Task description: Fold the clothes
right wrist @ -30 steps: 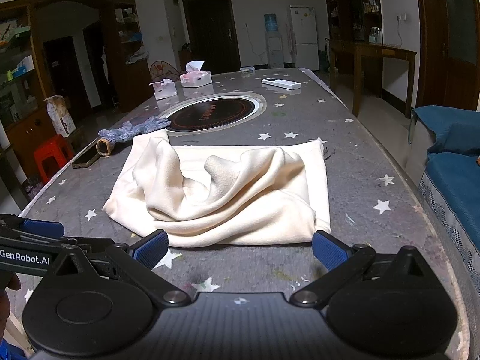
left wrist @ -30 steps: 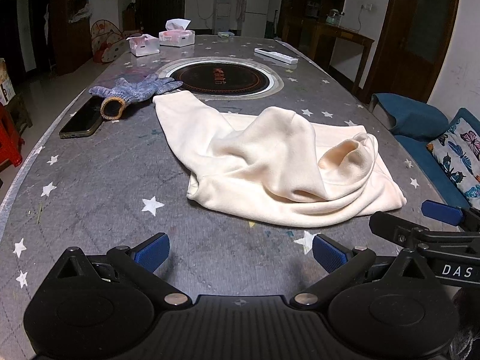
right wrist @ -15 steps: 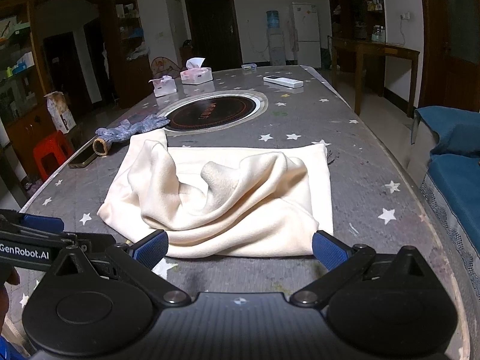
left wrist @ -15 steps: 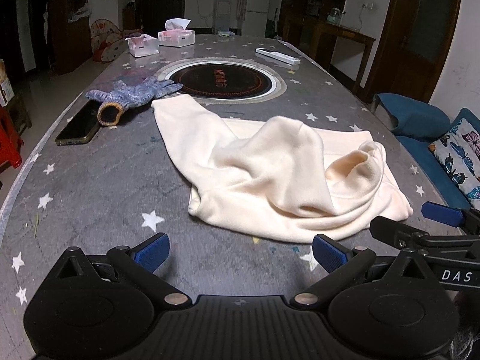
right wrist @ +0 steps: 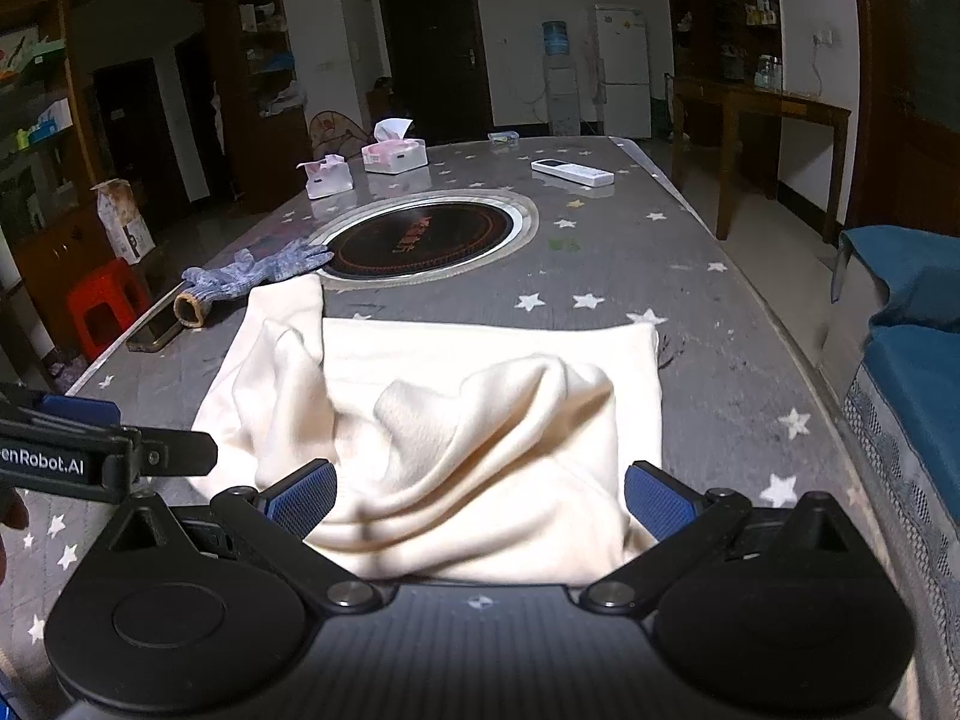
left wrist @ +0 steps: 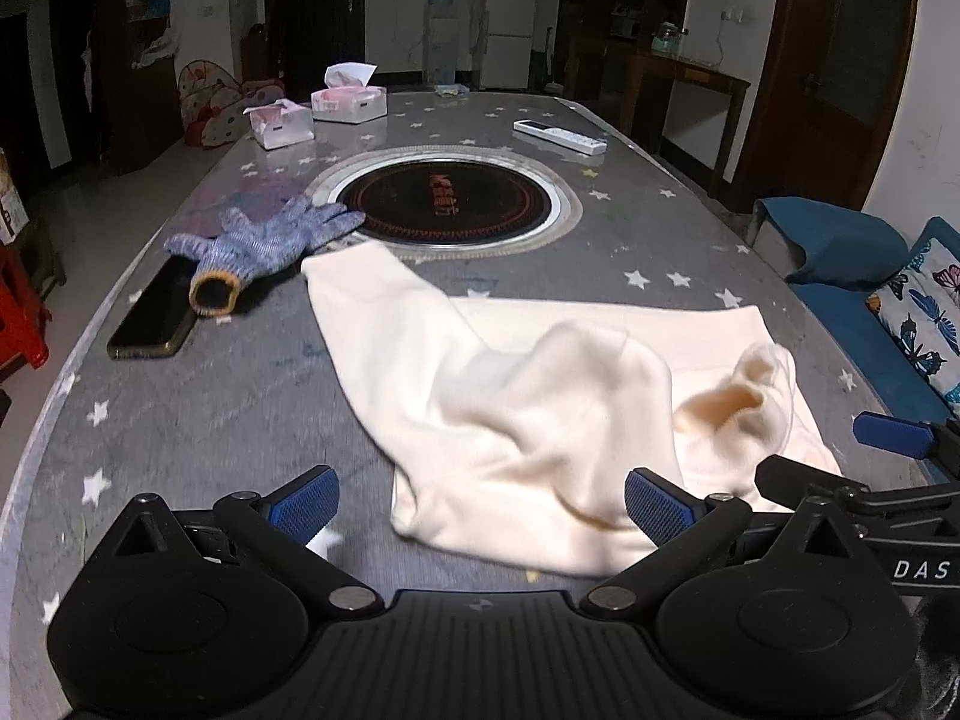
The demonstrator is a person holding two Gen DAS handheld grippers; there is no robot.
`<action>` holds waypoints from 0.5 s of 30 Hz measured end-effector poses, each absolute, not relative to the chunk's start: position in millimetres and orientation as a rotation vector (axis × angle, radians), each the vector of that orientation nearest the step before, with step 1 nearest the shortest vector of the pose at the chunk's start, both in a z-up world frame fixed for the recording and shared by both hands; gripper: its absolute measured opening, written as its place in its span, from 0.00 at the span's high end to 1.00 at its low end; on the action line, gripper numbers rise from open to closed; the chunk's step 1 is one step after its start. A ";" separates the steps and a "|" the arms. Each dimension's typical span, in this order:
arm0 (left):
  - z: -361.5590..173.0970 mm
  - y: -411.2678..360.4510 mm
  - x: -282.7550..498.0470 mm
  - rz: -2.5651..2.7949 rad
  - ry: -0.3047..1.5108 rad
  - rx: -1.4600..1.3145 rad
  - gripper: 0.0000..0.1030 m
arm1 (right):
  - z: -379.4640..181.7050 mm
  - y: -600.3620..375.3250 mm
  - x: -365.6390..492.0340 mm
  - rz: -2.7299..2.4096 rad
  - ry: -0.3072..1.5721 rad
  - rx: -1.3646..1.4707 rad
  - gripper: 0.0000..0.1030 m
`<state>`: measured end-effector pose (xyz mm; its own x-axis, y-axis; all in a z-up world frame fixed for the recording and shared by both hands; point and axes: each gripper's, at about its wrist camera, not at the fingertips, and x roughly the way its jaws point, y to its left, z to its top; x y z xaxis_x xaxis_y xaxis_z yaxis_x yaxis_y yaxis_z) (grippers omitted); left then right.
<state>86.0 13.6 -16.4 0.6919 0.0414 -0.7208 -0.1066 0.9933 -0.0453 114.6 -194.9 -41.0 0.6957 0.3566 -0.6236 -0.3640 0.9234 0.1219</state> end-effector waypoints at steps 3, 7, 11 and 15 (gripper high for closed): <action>-13.2 14.0 94.3 0.080 0.800 -0.086 0.00 | -39.2 -194.4 120.8 0.407 0.689 -0.021 0.00; -6.2 15.8 105.5 0.078 0.783 -0.087 0.00 | -36.7 -194.7 130.7 0.413 0.685 -0.026 0.00; 7.4 24.7 117.1 0.066 0.749 -0.131 0.00 | -33.8 -199.2 142.0 0.424 0.680 0.006 0.00; 16.5 35.2 136.9 0.057 0.733 -0.190 0.00 | -31.7 -204.5 157.3 0.425 0.680 0.045 0.00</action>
<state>136.9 35.2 16.5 0.7427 -0.0147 -0.6695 -0.1181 0.9812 -0.1525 157.3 -204.5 -31.7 0.6953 0.3950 -0.6005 -0.3658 0.9136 0.1774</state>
